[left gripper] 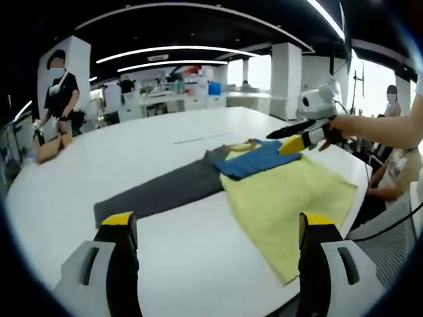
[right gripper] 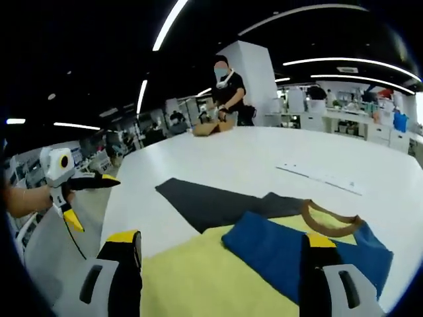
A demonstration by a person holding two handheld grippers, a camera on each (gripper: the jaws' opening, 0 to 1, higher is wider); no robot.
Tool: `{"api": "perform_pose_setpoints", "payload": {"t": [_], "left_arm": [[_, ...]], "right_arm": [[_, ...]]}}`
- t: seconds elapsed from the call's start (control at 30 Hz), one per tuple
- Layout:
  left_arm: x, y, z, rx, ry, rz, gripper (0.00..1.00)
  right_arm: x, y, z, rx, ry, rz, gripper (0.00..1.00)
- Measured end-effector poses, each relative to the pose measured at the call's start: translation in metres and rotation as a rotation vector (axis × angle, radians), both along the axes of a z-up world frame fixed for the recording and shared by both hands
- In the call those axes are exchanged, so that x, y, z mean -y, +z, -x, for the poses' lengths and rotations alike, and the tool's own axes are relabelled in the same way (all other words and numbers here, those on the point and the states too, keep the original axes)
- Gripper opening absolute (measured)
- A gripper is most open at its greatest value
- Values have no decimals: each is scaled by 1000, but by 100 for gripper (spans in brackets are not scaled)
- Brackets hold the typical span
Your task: Fold the garment on the visible template until the final outline fits inside the template.
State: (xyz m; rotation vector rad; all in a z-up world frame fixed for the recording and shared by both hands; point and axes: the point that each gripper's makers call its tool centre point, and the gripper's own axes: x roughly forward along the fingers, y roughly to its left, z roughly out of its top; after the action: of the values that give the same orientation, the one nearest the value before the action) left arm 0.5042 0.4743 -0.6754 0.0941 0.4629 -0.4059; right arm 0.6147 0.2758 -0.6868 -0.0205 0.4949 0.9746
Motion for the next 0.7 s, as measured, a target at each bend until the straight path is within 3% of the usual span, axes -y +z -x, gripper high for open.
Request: {"api": "perform_pose_setpoints", "payload": {"t": [0.43, 0.7], "left_arm": [[-45, -7, -18, -24, 99, -43, 99], [-69, -9, -30, -24, 160, -30, 98]], "right_arm": [[53, 4, 29, 23, -4, 6, 99], [84, 4, 47, 41, -24, 46, 99]]}}
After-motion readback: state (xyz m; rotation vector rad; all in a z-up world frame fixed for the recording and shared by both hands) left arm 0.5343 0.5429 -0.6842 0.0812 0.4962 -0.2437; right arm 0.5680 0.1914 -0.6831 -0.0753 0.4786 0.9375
